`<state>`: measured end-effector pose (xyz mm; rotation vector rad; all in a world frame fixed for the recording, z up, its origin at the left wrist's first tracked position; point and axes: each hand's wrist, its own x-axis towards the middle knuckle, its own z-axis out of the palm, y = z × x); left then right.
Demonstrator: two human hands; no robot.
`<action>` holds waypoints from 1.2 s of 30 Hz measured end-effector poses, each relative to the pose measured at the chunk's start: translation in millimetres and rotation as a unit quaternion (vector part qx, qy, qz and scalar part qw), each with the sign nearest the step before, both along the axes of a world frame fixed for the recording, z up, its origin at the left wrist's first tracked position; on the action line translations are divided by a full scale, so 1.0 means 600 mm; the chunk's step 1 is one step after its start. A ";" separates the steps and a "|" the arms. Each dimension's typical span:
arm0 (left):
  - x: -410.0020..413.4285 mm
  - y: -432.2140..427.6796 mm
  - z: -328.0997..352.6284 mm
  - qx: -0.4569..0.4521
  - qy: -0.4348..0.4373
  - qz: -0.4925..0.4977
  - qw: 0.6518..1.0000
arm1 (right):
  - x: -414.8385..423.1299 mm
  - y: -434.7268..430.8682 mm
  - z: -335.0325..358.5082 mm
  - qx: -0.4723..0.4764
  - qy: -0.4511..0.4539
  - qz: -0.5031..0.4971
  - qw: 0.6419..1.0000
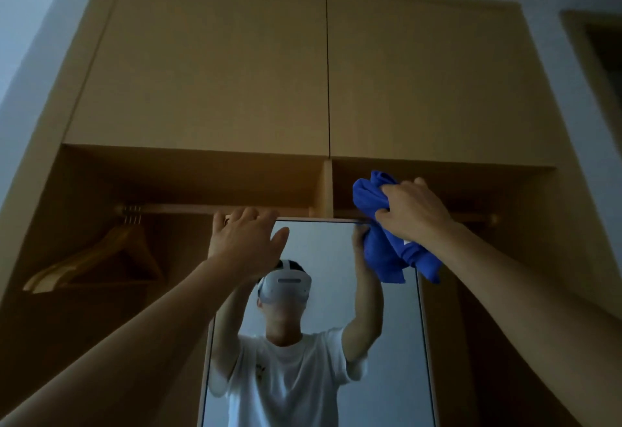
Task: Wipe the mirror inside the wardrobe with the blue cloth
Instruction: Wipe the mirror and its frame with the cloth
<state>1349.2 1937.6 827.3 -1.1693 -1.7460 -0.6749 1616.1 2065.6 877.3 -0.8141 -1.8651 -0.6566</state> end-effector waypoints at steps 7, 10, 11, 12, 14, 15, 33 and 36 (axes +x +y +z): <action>-0.019 -0.003 -0.011 0.039 -0.065 -0.102 0.992 | -0.015 -0.017 0.029 -0.096 -0.053 0.010 0.994; -0.019 0.002 -0.013 0.043 -0.059 -0.099 0.992 | -0.050 -0.053 0.040 -0.104 -0.077 0.028 0.991; -0.019 0.004 -0.014 0.043 -0.060 -0.098 0.992 | -0.068 -0.067 0.042 -0.102 -0.085 0.032 0.991; -0.020 0.006 -0.015 0.044 -0.061 -0.097 0.992 | -0.087 -0.081 0.041 -0.098 -0.090 0.039 0.990; -0.017 0.012 -0.016 0.055 -0.062 -0.094 0.992 | -0.121 -0.100 0.037 -0.081 -0.100 0.059 0.990; -0.015 0.014 -0.018 0.066 -0.064 -0.093 0.991 | -0.134 -0.105 0.035 -0.067 -0.105 0.070 0.990; -0.011 0.003 -0.024 0.100 -0.088 -0.120 0.984 | -0.059 -0.040 0.062 -0.164 -0.066 0.006 0.984; -0.011 0.004 -0.024 0.104 -0.085 -0.120 0.984 | -0.129 -0.088 0.060 -0.134 -0.106 0.047 0.984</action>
